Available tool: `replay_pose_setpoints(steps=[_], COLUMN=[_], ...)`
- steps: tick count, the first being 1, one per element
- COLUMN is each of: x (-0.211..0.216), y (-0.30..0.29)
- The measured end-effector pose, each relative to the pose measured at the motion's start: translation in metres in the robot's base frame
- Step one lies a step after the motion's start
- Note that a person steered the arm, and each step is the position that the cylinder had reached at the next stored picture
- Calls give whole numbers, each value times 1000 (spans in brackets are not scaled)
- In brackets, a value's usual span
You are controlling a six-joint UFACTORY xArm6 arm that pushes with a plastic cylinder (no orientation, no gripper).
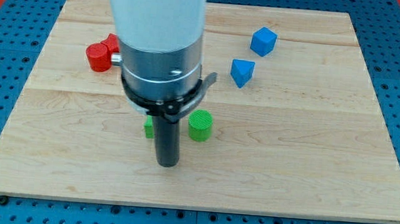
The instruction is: Push green star towards center
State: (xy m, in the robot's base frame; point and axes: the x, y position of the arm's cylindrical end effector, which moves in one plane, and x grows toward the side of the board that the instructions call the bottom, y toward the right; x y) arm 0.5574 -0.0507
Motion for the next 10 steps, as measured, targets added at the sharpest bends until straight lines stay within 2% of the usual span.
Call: replay_pose_setpoints(steps=[4, 6, 7, 8, 10], x=[-57, -91, -89, -86, -138], y=[-39, -39, -43, -70, -55])
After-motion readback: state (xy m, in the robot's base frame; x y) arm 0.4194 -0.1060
